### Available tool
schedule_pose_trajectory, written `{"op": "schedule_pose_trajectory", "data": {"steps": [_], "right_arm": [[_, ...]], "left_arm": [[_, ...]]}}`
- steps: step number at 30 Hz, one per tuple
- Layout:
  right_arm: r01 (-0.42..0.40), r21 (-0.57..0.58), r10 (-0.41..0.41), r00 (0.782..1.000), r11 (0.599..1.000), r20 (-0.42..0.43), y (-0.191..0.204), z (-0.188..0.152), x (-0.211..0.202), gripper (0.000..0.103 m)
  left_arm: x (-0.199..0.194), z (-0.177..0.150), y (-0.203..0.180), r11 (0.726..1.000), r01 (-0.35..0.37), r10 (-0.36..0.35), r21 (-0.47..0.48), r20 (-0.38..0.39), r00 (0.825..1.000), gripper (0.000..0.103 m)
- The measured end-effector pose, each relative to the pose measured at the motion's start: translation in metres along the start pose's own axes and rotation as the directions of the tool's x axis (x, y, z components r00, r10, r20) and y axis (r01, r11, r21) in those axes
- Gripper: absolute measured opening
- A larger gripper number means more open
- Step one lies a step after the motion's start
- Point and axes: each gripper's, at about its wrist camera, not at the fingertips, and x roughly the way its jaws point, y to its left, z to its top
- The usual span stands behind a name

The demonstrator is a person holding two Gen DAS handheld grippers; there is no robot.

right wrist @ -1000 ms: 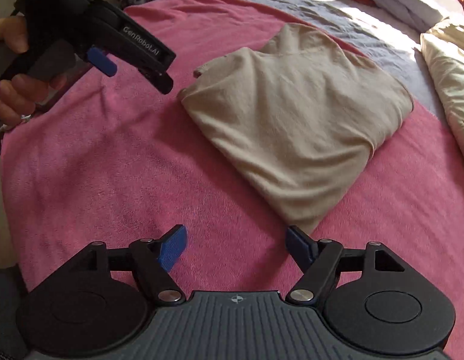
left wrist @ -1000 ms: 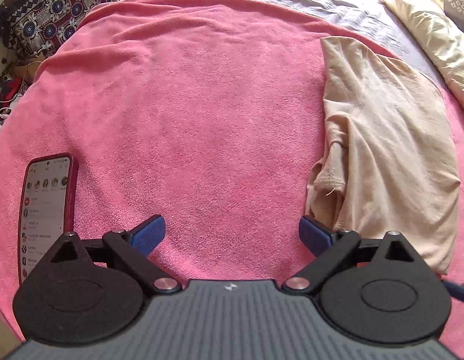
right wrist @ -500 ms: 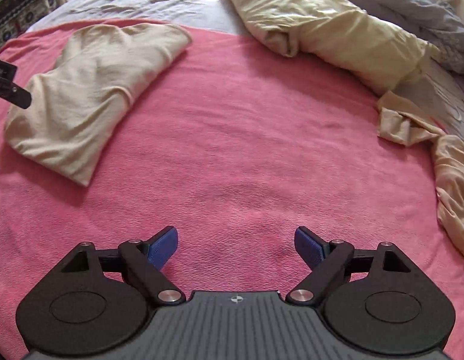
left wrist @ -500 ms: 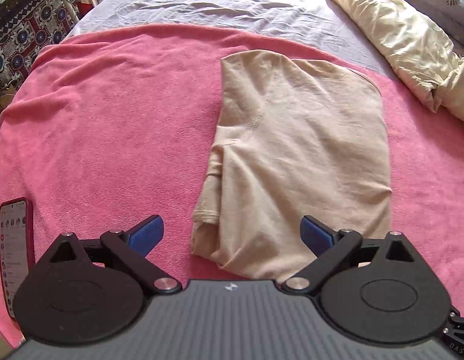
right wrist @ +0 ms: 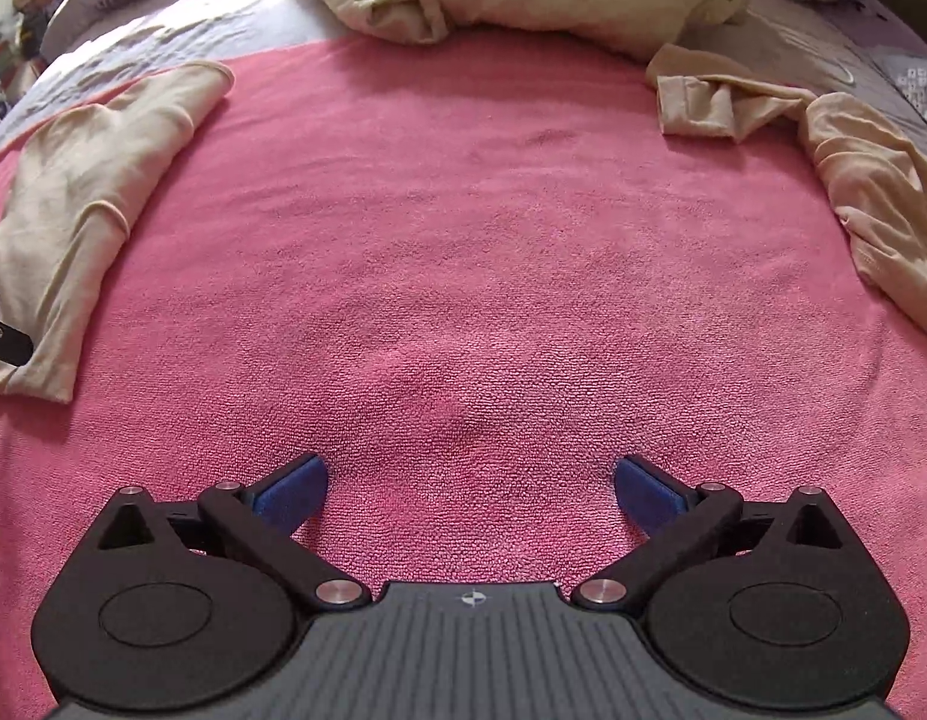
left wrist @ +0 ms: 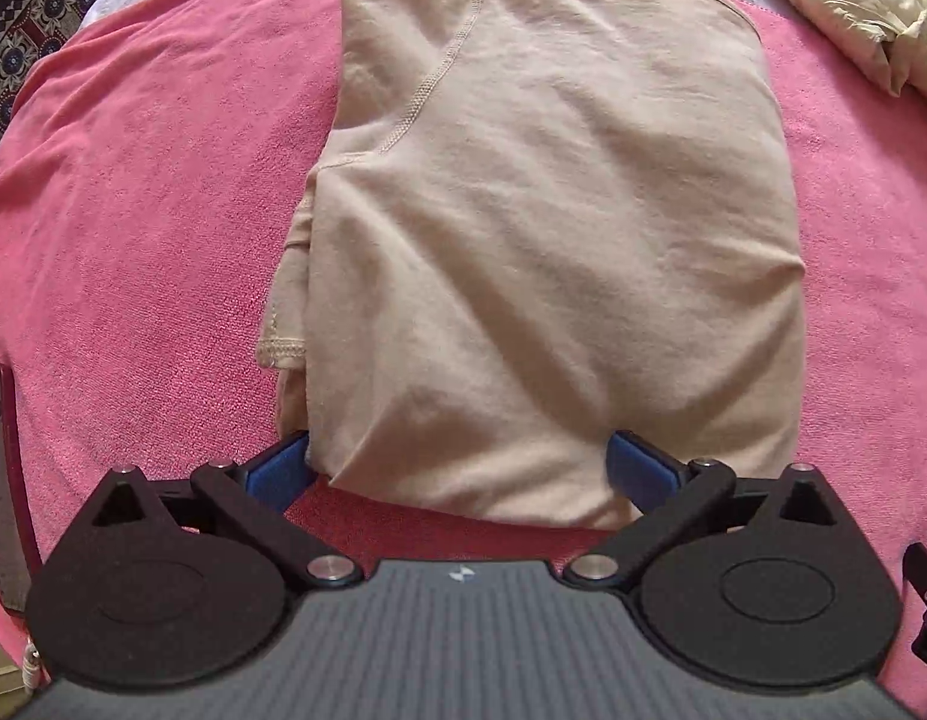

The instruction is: Fold clothes

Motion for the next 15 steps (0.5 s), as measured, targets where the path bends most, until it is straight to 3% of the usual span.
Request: {"op": "schedule_pose_trajectory", "data": {"steps": [5,15], "right_arm": [[0.009,0.011,-0.009,1.0,1.0,0.014,0.002,0.001,0.002,0.103],[0.016,0.025,-0.016,1.0,1.0,0.012,0.002,0.008,0.009,0.103]], "left_arm": [[0.008,0.003,0.019,0.993,0.088,-0.092,-0.079,-0.041,0.995,0.103],[0.009,0.004,0.021,0.991,0.09,-0.095,-0.096,-0.05,0.994,0.103]]}}
